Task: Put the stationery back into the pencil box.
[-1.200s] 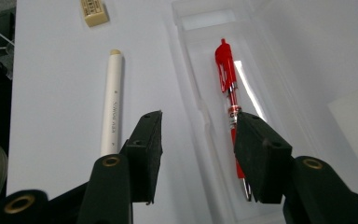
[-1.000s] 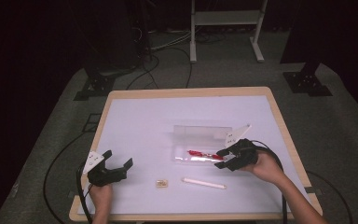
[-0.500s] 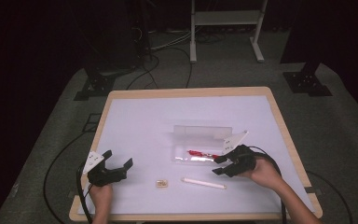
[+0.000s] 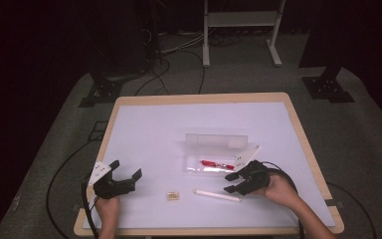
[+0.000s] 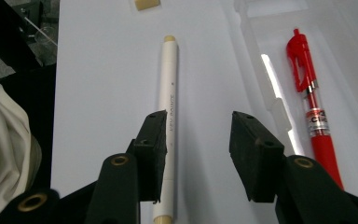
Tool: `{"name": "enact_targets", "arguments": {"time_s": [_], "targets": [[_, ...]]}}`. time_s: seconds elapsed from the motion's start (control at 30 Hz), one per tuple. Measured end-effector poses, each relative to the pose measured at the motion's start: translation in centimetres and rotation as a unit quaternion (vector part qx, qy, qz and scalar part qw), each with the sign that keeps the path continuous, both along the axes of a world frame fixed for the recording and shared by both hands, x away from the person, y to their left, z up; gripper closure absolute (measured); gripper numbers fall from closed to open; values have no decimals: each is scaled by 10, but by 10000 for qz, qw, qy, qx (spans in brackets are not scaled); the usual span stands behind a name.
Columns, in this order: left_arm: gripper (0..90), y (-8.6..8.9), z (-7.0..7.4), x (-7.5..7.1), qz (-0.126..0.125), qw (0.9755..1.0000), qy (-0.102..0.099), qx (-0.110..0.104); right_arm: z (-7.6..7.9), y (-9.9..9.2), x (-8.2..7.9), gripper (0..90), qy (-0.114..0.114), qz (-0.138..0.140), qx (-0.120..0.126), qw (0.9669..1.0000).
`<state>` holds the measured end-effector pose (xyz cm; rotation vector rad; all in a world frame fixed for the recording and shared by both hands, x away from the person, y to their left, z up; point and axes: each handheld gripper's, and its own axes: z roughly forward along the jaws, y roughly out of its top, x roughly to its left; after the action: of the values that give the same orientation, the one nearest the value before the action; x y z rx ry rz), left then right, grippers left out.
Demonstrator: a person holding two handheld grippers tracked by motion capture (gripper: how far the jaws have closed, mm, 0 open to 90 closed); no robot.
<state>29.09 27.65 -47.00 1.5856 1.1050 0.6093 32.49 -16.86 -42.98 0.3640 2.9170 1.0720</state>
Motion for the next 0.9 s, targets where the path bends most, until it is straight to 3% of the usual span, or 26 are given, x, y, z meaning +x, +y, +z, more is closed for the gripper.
{"name": "enact_targets", "arguments": {"time_s": [0.9], "targets": [[0,-1,0,0,22,10000,8,19,-4,12,-9,563,45,153,120,9998]]}}
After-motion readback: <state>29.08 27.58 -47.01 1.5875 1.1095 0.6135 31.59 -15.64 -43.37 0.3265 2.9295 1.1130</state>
